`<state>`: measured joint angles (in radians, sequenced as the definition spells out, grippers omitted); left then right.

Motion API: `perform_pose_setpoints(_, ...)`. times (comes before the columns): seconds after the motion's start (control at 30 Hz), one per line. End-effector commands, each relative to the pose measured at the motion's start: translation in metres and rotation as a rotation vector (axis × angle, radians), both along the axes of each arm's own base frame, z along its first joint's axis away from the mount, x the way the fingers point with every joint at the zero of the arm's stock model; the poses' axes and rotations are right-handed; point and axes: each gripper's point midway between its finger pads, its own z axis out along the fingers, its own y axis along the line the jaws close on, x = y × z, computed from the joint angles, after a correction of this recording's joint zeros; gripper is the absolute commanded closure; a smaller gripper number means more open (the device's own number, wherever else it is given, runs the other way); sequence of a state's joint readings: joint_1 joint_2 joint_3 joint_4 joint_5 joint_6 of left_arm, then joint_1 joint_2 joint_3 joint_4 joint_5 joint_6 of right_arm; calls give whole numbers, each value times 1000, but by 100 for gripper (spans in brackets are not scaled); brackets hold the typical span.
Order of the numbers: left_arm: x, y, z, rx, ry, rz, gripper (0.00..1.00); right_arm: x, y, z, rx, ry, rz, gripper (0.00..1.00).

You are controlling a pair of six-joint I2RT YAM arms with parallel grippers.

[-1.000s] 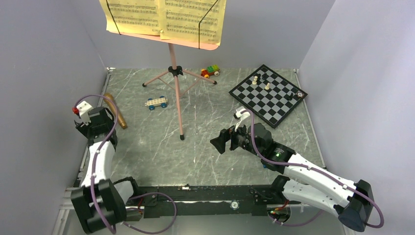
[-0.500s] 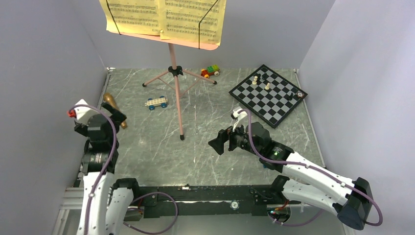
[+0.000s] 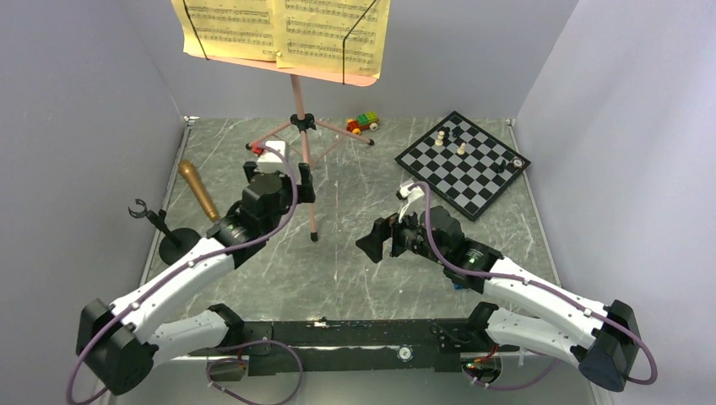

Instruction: Pack up the instrument practice props

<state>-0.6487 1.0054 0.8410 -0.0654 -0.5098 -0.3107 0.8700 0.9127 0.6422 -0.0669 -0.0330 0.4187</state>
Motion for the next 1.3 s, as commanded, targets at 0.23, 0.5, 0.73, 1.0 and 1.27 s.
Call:
perform_pose_setpoints(0.23,74,-20,-40,-93,60,-102,19,14,-3,23,23,-14,-80,1)
perform_pose_setpoints(0.5,97,-34,-63,-93,104,-132,30,18,-1,20,-3,-3,-89,1)
perform_pose_setpoints(0.73,99,-34,-97,-55,197,-118,40,18,-2,20,-13,-4,-91,1)
perform_pose_setpoints(1.0,79,-29,-126,-34,263,-115,76,19,-4,28,-6,-24,-92,1)
perform_pose_setpoints(1.27,56,-46,-117,74,251,-144,100,20,-5,30,-6,-31,-98,1)
